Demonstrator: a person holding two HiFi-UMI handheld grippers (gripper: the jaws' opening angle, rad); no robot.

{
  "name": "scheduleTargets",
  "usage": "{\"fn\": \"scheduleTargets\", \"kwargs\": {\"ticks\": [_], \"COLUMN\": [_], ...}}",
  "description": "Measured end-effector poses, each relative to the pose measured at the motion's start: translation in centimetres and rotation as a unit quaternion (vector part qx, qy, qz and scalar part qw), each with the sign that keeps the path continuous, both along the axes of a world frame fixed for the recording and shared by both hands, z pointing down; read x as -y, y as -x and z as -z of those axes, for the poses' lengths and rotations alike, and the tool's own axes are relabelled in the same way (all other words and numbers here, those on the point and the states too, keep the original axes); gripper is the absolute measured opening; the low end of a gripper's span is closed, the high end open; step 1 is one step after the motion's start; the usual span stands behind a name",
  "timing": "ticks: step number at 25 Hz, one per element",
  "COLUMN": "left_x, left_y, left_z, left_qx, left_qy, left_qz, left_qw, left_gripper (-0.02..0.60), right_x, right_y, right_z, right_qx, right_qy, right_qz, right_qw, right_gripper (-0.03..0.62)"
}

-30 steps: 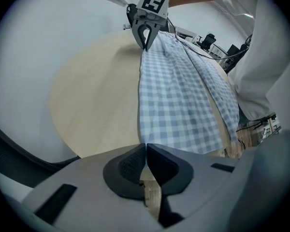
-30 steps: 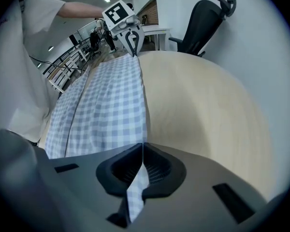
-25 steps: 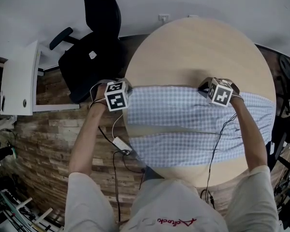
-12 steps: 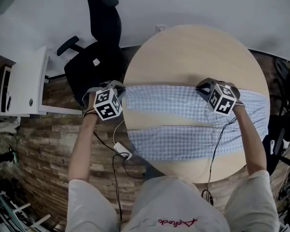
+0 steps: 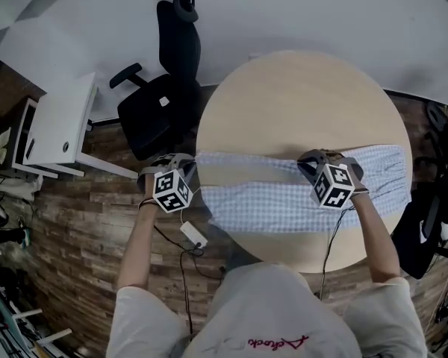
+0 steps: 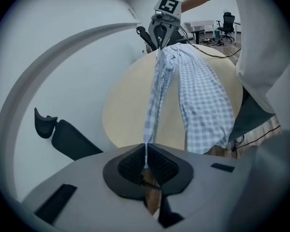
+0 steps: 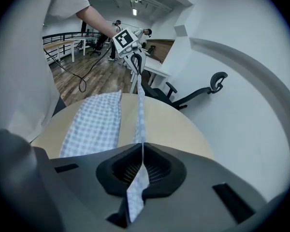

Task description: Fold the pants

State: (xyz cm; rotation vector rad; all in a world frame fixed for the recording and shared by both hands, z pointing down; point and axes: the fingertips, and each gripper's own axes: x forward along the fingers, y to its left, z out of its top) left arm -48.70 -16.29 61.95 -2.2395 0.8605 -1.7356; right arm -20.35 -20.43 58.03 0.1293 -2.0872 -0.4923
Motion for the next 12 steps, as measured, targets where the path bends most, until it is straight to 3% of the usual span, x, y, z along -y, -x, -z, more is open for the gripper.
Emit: {"fn": "scheduleTargets", "kwargs": {"ticks": [12], "left_x": [-12.9], "left_y": [-1.8], "left_z": [-5.3], "left_qx": [-0.007], "left_qy": [-0.005], "left_qz": [0.054], "left_qw": [0.9985], "left_gripper": [0.04], "right_x": [-12.8], "right_y": [-2.3], "right_z": [-6.4], "right_qx": [-0.033], "right_qy": [0.008], "right_qz": [0.02], "right_qw": [0.999], "right_gripper": [0.035]}}
